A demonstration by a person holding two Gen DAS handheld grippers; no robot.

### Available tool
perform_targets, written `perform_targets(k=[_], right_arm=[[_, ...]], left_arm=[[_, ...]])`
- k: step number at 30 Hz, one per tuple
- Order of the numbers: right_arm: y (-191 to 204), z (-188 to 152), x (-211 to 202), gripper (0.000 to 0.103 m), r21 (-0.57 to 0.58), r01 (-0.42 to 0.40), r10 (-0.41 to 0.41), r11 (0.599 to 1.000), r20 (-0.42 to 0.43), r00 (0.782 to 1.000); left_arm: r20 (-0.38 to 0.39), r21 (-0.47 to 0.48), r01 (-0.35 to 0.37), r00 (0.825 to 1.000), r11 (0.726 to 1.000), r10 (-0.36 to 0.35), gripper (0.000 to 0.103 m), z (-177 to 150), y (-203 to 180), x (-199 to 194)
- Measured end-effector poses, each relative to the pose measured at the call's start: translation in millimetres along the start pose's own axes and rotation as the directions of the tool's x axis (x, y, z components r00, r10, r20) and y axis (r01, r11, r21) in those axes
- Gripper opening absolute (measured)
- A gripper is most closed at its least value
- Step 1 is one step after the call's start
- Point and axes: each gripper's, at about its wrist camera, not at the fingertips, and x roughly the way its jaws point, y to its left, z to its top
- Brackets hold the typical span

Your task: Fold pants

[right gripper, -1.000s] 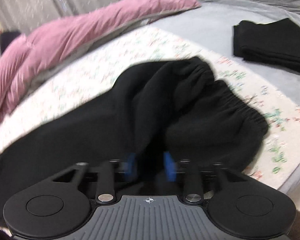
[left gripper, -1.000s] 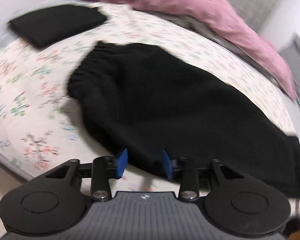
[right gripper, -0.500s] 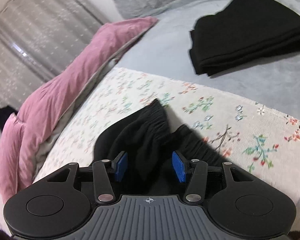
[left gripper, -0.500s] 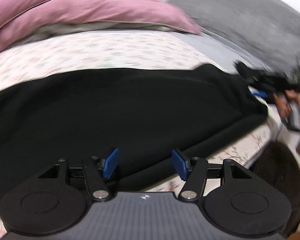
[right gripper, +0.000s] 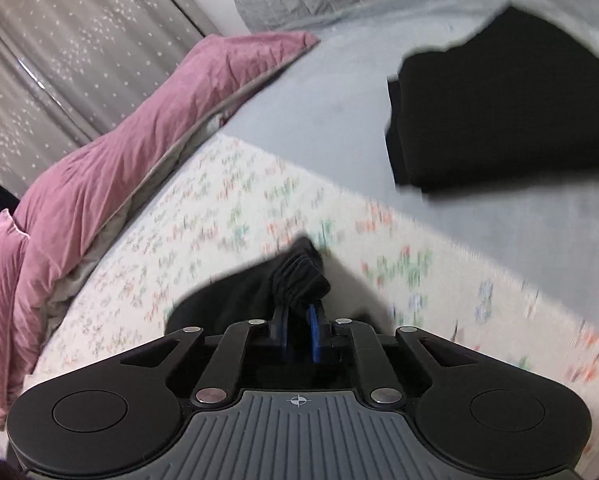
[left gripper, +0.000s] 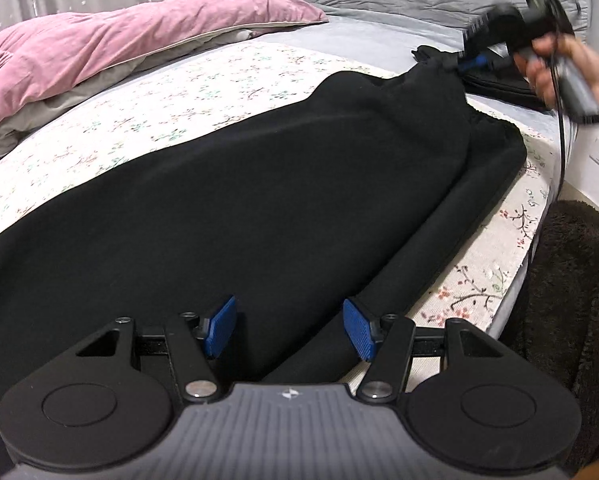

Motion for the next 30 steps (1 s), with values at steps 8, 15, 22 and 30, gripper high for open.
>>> perform_targets(k=[8,15,22,30], right_arm=[[52,54,-37,0.008,-0.105,-0.039,0.044,0.994,0.046,0.998],[65,51,-62,0.008,-0.173,-0.029,0.042,0.984,0.072,0.996],[11,-2,-71,0.008,-0.173,0.028,-0.031,0.985,-0.015,0.999],[-51,-63,-58,0.007,-0.113,0.082,-0.092,0.99,-0.092,0.991]], left_arm=[[0.047,0.012,-0.036,0.998,0.999,0.035,0.071,10,-6,2],[0.177,-0.005,-0.149,0.973,0.989,0.147,0.022,11,11,-38],[0.124,0.173,-0.12,0.987,0.978,0.099,0.023,-6,1,-58],[0.008,0.255,-0.093,0.996,0.962,0.094,0.023,-37,-14,-29]])
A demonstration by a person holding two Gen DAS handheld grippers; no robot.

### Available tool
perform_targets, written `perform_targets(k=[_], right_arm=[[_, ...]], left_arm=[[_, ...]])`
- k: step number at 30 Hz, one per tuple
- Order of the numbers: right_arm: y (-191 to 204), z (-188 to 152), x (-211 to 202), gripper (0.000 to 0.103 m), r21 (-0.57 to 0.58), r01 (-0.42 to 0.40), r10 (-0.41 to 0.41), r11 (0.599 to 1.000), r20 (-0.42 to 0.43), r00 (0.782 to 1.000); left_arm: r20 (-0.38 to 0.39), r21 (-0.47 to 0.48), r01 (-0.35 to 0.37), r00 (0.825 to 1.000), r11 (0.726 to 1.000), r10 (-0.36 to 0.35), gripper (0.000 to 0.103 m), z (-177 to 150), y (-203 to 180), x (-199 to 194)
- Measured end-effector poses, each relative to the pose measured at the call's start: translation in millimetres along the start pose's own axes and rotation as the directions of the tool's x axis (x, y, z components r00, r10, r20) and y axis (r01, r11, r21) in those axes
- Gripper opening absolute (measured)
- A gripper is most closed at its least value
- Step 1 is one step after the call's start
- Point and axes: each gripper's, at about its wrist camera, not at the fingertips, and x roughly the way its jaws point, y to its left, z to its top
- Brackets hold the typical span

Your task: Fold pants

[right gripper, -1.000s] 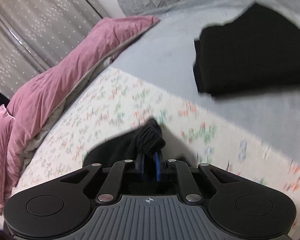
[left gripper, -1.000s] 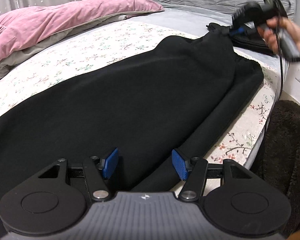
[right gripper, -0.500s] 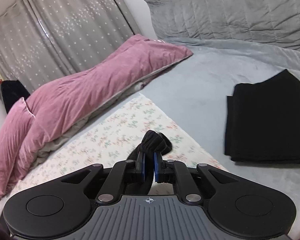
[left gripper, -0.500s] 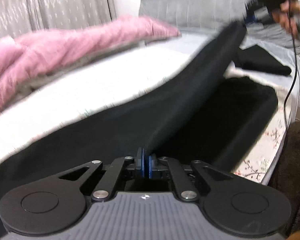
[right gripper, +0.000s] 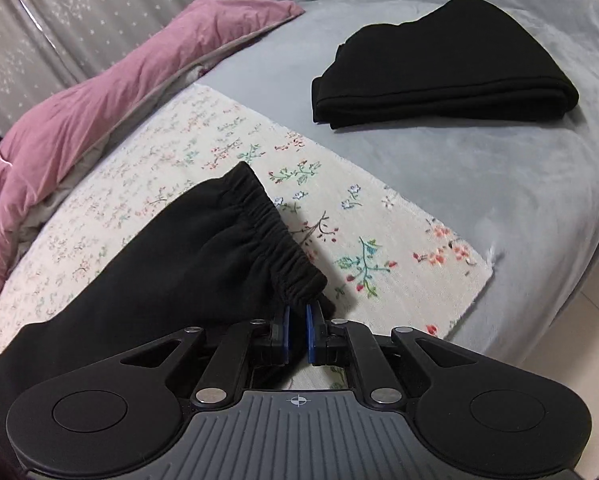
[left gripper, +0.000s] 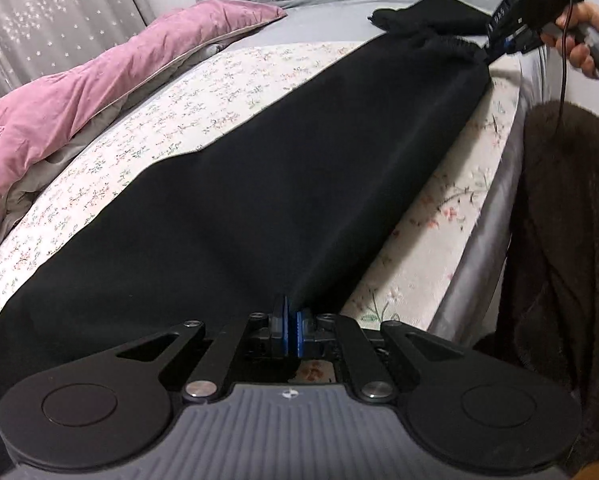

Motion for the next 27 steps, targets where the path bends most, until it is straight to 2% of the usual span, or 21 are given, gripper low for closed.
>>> perform_targets(k=[4,6,8,10,11,14,16,17,19,21,23,27], right_arm=[[11,4,-11,0.007,-0.048,0.012,-0.011,0.999,0.028,1.0],[17,5,-14,0.008,-0.081,0.022,-0.019,0.997,0.04,0.999],[16,4,-5,0.009,-0.087,0.042,-0.041,0.995,0.017,0.999],[12,-2,0,0.02,-0.079,0.059,-0.059,0.995,0.01,0.998],[14,-5,-2,0.021,-0.088,0.071,-0.068,0.994,0.03,0.997],[27,-10,-13,0.029,-0.167,0.114,-0.103,0.979,0.073,0.992],[39,-11,-22,0.045,-0.23,0.145,-0.124,0.962,0.106,0.987],[46,-12,-27,0.049,-0.26,0.159,-0.13,0.952,0.125,0.984],[60,-14,-37,0.053,-0.306,0.159,-0.116,0.939,0.153,0.981],[77,-16,-42,0.056,-0.345,0.125,-0.076,0.93,0.15,0.986],[98,-22,-43,0.059,-0.393,0.08,-0.028,0.916,0.137,0.99],[148,-41,-40,0.06,-0.507,-0.032,0.083,0.862,0.079,0.993]], left_arm=[[0.023,-0.048,-0.001,1.0,0.999,0.003,0.023,2,9,-8],[0.006,-0.055,0.021,1.0,0.998,-0.02,0.023,2,10,-5],[-0.026,-0.047,0.033,0.999,0.998,-0.035,0.023,0,5,8],[-0.015,-0.052,0.029,0.999,0.998,-0.03,0.024,-2,3,9],[-0.013,-0.085,0.035,0.999,0.996,-0.036,0.025,-1,5,8],[0.026,-0.221,0.057,0.998,0.974,-0.053,0.045,-5,19,-7],[0.062,-0.299,0.046,0.998,0.953,-0.029,0.071,-11,29,-22],[0.076,-0.332,0.033,0.997,0.943,-0.008,0.074,-15,33,-30],[0.076,-0.407,-0.014,0.996,0.913,0.05,0.079,-24,44,-45],[0.053,-0.492,-0.071,0.992,0.868,0.111,0.083,-37,60,-58],[0.023,-0.579,-0.127,0.985,0.806,0.171,0.088,-53,77,-70],[-0.065,-0.698,-0.238,0.96,0.676,0.271,0.089,-90,109,-91]])
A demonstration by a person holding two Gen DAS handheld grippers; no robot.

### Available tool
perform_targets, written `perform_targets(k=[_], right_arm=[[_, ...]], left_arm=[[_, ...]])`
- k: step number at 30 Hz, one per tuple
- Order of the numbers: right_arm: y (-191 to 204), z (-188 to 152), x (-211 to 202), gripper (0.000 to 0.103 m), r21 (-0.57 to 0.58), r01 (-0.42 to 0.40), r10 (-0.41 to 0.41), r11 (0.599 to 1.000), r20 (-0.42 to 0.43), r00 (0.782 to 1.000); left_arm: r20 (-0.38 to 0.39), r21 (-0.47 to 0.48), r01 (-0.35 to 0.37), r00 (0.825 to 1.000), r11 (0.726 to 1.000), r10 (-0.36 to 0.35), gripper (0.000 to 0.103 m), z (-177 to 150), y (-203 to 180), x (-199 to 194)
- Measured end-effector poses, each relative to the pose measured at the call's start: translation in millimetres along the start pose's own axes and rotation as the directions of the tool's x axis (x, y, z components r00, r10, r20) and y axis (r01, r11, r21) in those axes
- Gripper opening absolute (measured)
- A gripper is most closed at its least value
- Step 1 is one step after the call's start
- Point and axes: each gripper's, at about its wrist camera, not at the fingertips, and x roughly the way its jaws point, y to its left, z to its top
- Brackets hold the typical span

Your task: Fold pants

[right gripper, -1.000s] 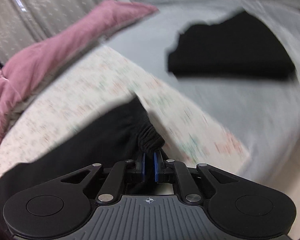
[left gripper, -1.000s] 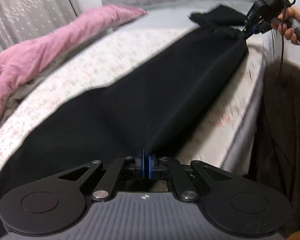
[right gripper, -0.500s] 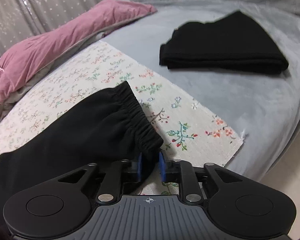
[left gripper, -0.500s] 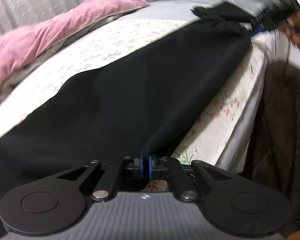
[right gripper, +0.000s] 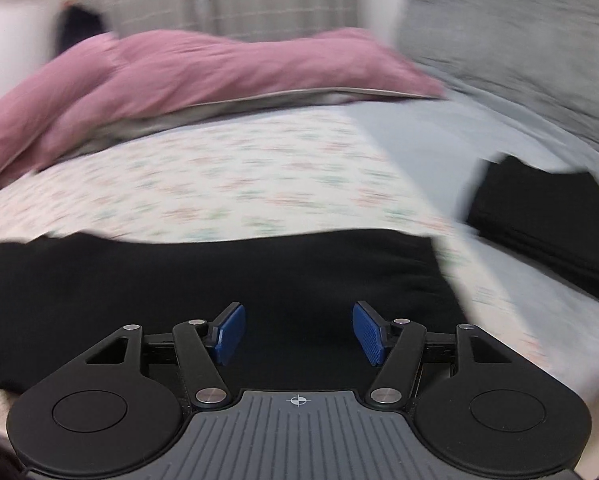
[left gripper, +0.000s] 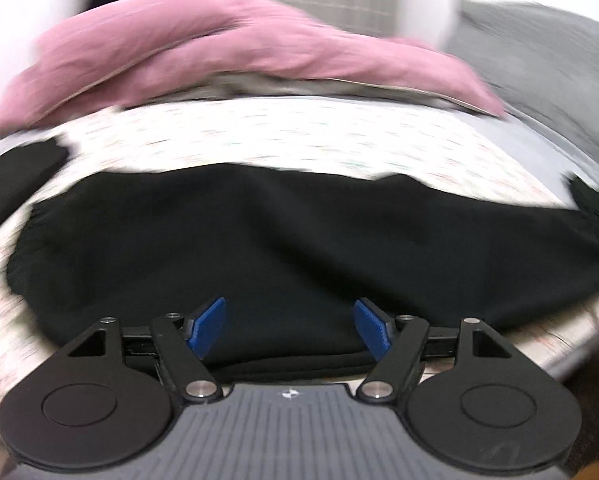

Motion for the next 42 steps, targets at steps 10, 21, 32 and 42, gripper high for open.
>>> perform_targets(k=[10,21,32,42], right_arm=[[119,-5,23,0.061,-0.184,-0.275,0.259,0.944,-0.107,0.96],[171,-29,41,0.061,-0.258,-0.342,0.291,0.904,-0.217,0.932],[163,-35,55,0.061,-0.249,-0.319,0.249,0.915,-0.275,0.929],[175,9,68,0.061,-0.271,-0.38,0.316,0.884,-0.253,0.915]], left_arm=[[-0.034,-0.345,-0.22,0.974,0.913,0.223,0.088,-9,116,0],[-0.004,-0.408,-0.297,0.946,0.863,0.324,0.021,-3,127,-1],[-0.181,-0.355,-0.443,0.896,0.823,0.405,0.031,-8,144,18],[0.021,-0.28,-0.403,0.905,0.871,0.425,0.079,26,110,-13]])
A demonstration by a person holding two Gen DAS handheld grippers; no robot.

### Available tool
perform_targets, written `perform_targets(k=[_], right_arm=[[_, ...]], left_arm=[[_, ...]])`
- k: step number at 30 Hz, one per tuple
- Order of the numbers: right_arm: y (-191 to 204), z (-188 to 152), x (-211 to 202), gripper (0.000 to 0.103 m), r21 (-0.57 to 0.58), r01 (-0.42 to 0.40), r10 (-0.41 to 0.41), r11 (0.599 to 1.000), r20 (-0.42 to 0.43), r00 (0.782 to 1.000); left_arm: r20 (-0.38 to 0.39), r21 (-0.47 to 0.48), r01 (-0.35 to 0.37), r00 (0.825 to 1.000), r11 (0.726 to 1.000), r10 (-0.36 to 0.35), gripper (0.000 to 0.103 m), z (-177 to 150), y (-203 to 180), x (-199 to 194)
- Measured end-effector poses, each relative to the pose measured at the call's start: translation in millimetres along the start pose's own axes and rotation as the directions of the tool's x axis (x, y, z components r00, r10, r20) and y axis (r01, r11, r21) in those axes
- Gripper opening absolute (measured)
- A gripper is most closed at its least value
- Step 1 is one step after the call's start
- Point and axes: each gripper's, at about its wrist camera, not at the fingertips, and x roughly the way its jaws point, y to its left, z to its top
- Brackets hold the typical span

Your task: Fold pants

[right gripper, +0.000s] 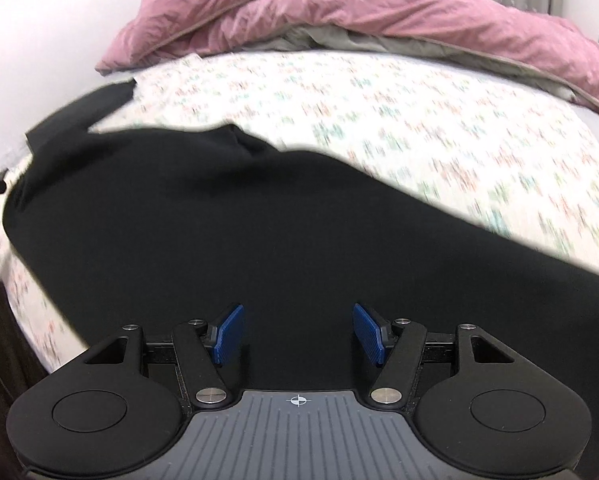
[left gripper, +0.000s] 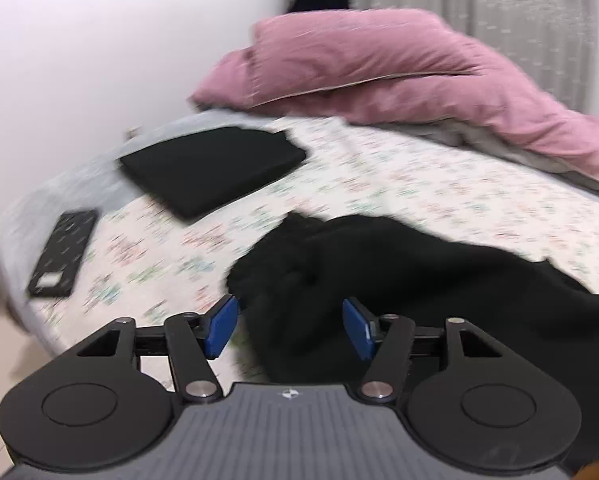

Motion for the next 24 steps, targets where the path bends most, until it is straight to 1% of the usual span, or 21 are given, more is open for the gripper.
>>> perform_targets(k=[2,5,8,10,11,13,15,18,22,24], right_arm=[[0,20,5,0.061,-0.017,-0.037,0.037,0.999,0.015,0.999],[-1,53,19,0.06,-0.048,-0.105,0.106,0.993,0.036,0.994],[3,86,40,0.051,-0.026,-0.163,0.164,0.986,0.028,0.986],[4,105,56,0.043,0.0,-0.2,0.2,0.98,0.019,0.98],[4,114,64,0.042,0.015,-0.222,0.222,0.975,0.015,0.975],[4,129,82,0.036,0.052,-0.264,0.265,0.963,-0.005,0.964],[8,144,101,0.033,0.071,-0.291,0.294,0.954,-0.03,0.955],[13,154,126,0.033,0.076,-0.31,0.316,0.948,-0.08,0.946],[15,163,159,0.033,0.093,-0.295,0.306,0.951,-0.143,0.941],[13,165,174,0.034,0.113,-0.302,0.318,0.947,-0.176,0.931]], left_arm=[[0.01,0.031,0.076,0.997,0.997,-0.076,0.082,4,-12,4],[0.009,0.094,0.166,0.986,0.982,-0.168,0.082,6,-31,19],[0.027,0.176,0.227,0.972,0.958,-0.235,0.082,3,-52,31],[0.03,0.214,0.256,0.963,0.943,-0.268,0.082,3,-62,40],[0.029,0.226,0.268,0.959,0.937,-0.281,0.082,2,-68,42],[0.022,0.24,0.281,0.955,0.929,-0.295,0.082,3,-72,53],[0.02,0.251,0.281,0.955,0.926,-0.295,0.083,4,-74,65],[0.008,0.252,0.269,0.96,0.93,-0.28,0.083,3,-75,79],[-0.009,0.227,0.285,0.957,0.931,-0.291,0.083,1,-71,89],[-0.008,0.227,0.29,0.955,0.93,-0.296,0.083,0,-69,88]])
